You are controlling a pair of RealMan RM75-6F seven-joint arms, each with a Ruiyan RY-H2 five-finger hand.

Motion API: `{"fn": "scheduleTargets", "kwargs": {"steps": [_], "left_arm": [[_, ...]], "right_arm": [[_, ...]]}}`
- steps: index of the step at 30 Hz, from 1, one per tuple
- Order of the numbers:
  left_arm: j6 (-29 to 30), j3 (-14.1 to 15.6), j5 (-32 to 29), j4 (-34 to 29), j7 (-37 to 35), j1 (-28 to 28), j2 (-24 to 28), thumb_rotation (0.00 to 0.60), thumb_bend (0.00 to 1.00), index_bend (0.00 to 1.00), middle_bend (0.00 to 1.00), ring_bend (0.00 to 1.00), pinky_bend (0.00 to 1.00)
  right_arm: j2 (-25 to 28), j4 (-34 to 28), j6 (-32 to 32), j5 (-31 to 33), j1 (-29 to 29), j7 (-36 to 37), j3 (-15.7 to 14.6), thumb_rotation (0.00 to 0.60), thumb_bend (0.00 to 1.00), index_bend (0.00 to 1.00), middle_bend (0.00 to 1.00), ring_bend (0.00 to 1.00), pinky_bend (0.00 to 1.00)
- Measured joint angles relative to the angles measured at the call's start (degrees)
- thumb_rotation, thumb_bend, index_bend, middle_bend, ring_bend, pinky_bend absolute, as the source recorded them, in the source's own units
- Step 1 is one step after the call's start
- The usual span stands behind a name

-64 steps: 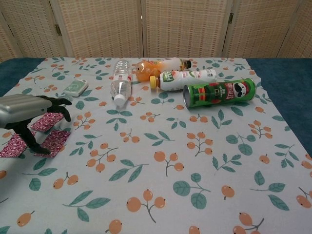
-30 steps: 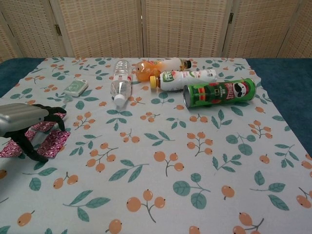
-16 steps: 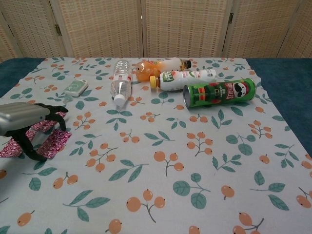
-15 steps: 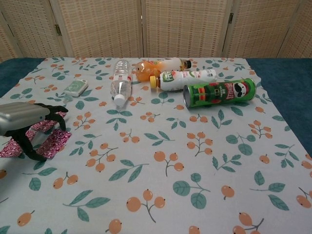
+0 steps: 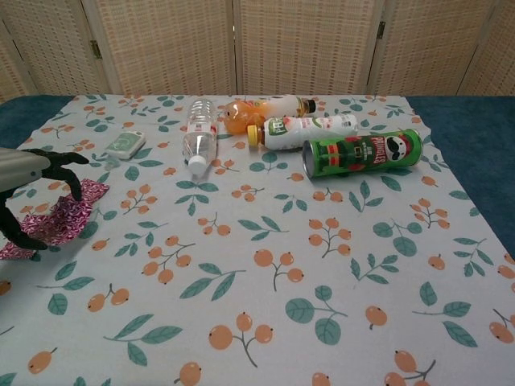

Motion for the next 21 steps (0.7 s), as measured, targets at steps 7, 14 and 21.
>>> {"fn": "scheduleTargets", "kwargs": {"steps": [7,14,21], "left_arm": [[0.4,0.24,-0.29,2.47,-1.27,1.23,0.39,0.599,0.18,0.35,0.02,0.0,0.0],[-0.73,0.29,-0.17,7.71,-3.96,1.93,-1.17,0.6,0.18,0.33,0.02,0.0,0.0],[-2.13,0.25,-0.48,11.31,-5.84,2.72,-2.44,0.6,0.18,0.32,0.02,0.0,0.0]], "right_arm": [[-0.04,-0.22,-0.13,-0.18,0.31,-0.31,0.09,0.471,0.16,0.0,0.0,0.0,0.0],[-0.03,-0.61,0.15,-0.41,0.29,-0.6,0.01,0.47,0.16,0.0,0.0,0.0,0.0],[0.09,-0.74,0.64,-0.43,-0.04,-0.41,-0.1,0.469,0.16,0.0,0.0,0.0,0.0]]}}
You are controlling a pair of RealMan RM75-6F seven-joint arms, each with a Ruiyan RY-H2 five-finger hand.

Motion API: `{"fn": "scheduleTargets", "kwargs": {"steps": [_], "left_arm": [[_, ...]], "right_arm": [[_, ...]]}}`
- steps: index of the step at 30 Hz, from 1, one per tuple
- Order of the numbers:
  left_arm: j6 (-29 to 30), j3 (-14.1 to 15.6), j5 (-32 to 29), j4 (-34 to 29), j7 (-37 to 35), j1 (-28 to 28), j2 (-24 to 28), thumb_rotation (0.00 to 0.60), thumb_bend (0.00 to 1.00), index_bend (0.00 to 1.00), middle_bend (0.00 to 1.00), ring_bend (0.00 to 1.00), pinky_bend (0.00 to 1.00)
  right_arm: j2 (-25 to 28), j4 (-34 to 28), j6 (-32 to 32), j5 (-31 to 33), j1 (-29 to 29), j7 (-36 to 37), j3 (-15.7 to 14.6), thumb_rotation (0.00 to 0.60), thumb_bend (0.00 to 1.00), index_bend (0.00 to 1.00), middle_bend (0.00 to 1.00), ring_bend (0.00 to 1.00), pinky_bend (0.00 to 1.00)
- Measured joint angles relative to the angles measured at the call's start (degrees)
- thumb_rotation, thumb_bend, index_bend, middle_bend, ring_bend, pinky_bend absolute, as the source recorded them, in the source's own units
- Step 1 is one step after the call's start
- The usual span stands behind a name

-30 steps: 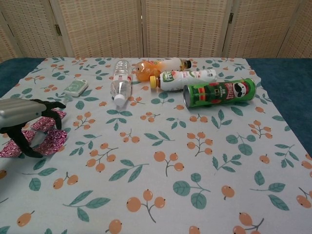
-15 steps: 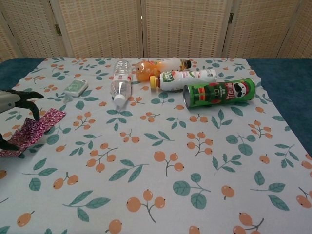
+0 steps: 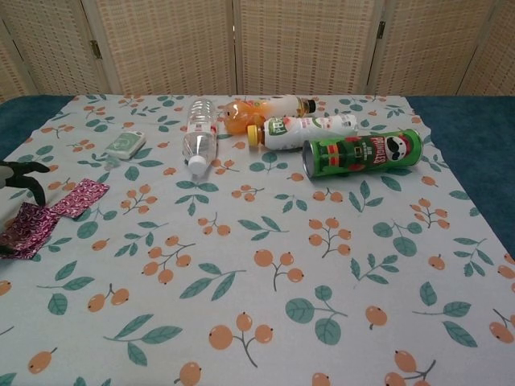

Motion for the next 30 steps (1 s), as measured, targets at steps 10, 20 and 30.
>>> {"fn": "scheduleTargets", "kwargs": {"steps": [10,20,30], "left_arm": [[-1.09,-0.51,-0.26,1.4,-0.29,0.36,-0.87,0.6,0.18,0.31,0.02,0.0,0.0],[-1.87,-1.09,-1.58,0.75,1.43,0.18,-1.05,0.6,0.17,0.29,0.02,0.0,0.0],[-2.45,-1.47,-2.83,-0.52,2.5,0.11,-0.68,0.587,0.17,0.28,0.02,0.0,0.0]], "right_arm": [[0.0,0.07,0.57,-0.12,-0.4,0.2,-0.16,0.47,0.16,0.0,0.0,0.0,0.0],[0.05,0.23,0.83,-0.03,-0.74,0.54,-0.27,0.472,0.16,0.0,0.0,0.0,0.0],[0.09,0.33,0.95,0.0,-0.87,0.74,-0.24,0.47,0.16,0.0,0.0,0.0,0.0]]}}
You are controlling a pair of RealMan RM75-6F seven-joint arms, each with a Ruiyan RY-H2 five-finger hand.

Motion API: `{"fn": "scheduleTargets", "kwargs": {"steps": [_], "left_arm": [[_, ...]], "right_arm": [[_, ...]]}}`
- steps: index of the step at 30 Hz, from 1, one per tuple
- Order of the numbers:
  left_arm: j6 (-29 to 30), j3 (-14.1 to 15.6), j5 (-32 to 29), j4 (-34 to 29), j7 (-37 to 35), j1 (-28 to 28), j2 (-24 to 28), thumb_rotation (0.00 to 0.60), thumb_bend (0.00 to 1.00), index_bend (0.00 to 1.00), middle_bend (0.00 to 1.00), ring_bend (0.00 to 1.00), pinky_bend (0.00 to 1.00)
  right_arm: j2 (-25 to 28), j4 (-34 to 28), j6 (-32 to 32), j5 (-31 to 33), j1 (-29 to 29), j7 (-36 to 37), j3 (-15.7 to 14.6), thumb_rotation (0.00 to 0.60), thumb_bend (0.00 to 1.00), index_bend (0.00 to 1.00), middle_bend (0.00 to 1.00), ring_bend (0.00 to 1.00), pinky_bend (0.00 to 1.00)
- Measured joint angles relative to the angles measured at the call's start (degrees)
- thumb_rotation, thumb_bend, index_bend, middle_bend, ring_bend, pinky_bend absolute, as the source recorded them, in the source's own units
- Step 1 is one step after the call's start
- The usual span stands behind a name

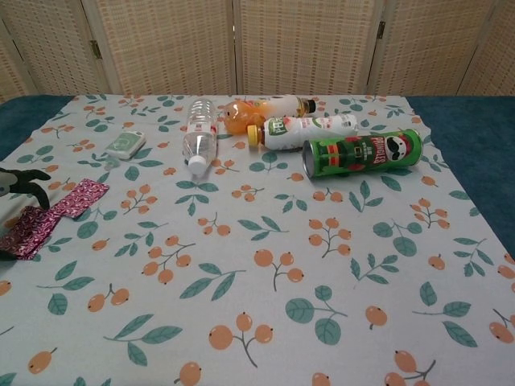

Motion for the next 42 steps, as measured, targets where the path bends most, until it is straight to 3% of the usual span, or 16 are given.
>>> {"fn": "scheduleTargets", "kwargs": {"steps": [14,21,31,42], "left_arm": [[0.99,-0.23,-0.03,-3.23,1.24,-0.01,1.28,0.576,0.17,0.25,0.02,0.0,0.0],[1.68,-2.28,1.16,-4.52,1.74,-2.0,2.07,0.59,0.17,0.25,0.02,0.0,0.0],[-4.32,-4.42,-0.71,1.87,4.31,-7.87,-1.71,0.598,0.17,0.25,0.02,0.0,0.0],[-8.79,-4.34,-4.65,8.44,5.23,-10.85,-5.03,0.6,0.17,0.24,0.02,0.0,0.0]], "right_arm": [[-0.13,0.43,-0.02,0.08,-0.09,0.33,0.03,0.472,0.16,0.0,0.0,0.0,0.0],[-0.13,0.62,0.19,-0.02,-0.21,0.62,0.03,0.471,0.16,0.0,0.0,0.0,0.0],[-0.04,0.67,0.45,0.33,-0.66,0.78,-0.02,0.472,0.16,0.0,0.0,0.0,0.0],[-0.18,0.93,0.51,0.4,-0.98,0.91,-0.15,0.471,0.16,0.0,0.0,0.0,0.0]]}}
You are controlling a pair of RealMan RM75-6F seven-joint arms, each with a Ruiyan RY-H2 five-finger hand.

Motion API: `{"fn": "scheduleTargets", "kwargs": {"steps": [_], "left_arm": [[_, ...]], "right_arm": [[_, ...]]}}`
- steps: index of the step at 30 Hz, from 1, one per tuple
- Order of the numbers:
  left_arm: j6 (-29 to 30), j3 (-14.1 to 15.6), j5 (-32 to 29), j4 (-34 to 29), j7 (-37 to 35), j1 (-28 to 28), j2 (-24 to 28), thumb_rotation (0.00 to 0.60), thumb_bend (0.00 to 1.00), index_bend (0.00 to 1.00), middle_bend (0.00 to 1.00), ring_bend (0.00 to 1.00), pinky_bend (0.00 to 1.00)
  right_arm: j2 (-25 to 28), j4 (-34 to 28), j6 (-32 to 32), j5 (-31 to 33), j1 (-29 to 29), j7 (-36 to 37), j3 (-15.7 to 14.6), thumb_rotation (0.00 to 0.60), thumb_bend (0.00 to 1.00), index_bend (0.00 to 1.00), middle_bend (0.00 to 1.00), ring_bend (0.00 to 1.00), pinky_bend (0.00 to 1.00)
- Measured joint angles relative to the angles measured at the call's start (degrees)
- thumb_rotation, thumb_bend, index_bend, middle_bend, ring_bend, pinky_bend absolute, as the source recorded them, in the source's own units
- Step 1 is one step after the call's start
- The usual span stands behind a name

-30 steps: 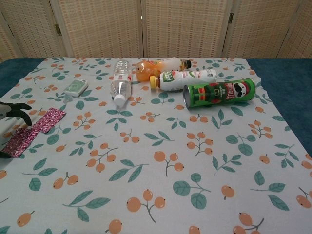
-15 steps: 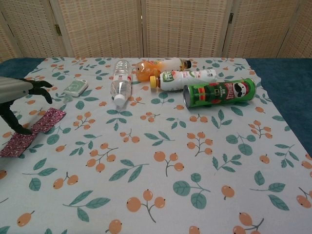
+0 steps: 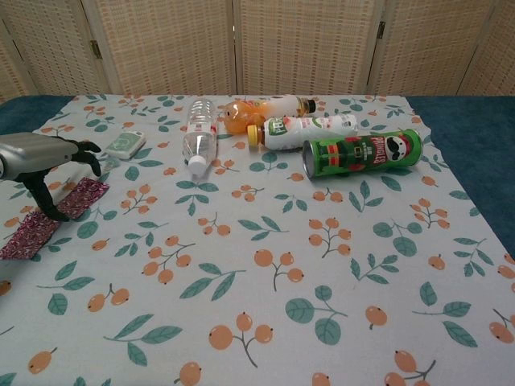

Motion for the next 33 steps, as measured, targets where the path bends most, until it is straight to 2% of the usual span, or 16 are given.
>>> {"fn": "scheduleTargets", "kwargs": {"steps": [33], "left_arm": [[-2.23,1.58,-4.25,3.58,1.87,-2.24,-1.65,0.6,0.17,0.25,0.02,0.0,0.0]], "right_arm": [[0.18,-0.18,-0.75,0.28,0.07,-0.06,0.12,0.471,0.16,0.0,0.0,0.0,0.0]]}}
